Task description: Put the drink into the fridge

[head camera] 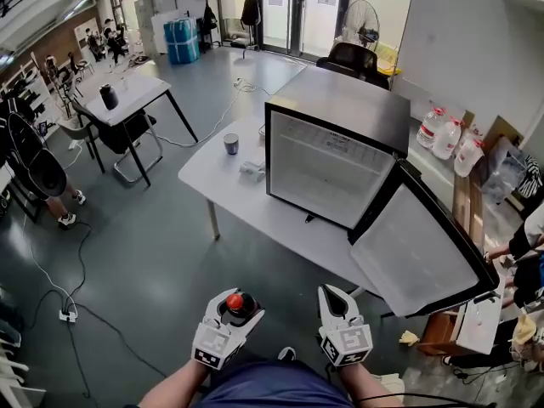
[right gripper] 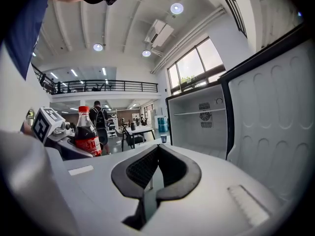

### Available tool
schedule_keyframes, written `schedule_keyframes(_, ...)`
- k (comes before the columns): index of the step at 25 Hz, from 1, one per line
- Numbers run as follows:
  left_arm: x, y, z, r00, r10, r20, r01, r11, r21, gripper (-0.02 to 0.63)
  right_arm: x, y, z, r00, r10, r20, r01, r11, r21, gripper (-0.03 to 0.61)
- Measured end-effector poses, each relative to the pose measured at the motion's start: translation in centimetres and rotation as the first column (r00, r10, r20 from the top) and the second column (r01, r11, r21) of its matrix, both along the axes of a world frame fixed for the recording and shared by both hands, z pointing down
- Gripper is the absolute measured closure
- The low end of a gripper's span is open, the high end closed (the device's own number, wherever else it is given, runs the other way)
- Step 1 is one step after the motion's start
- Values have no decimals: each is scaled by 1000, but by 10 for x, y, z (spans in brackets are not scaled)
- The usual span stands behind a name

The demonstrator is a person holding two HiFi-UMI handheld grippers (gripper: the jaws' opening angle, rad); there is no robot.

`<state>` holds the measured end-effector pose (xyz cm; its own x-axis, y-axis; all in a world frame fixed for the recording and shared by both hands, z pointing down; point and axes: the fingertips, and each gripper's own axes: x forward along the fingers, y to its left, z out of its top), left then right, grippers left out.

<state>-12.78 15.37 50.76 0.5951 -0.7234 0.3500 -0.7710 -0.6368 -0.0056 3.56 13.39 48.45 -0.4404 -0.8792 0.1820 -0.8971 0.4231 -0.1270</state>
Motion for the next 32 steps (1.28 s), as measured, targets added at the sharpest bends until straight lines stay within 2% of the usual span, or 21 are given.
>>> schedule_keyframes(4,16,6,2,999,-31,-8,31,999,-23,299,16,2,1,1000,-19,-5,19,1000,-6,572)
schedule_keyframes(7,26,10,4,1000,-15,10,15,1000,-25,299,24,-1,2,1000,-14,-1,14,1000,-15,572)
schedule_keyframes(14,18,-16,20,999,-17,28,19,999,-47,299,28,-20,14,1000,12,-7,-12,999,-41,572)
schedule_keyframes(24,11,-105,33,998,68,2,-68,997,-36,299,18,-80,21,994,99,-33,-101,993,-64,572)
schedule_keyframes(32,3,-180,35,985,172,-8,-172,984,-39,299,14,-126,27,977,208,-56,-212,973,-88,572)
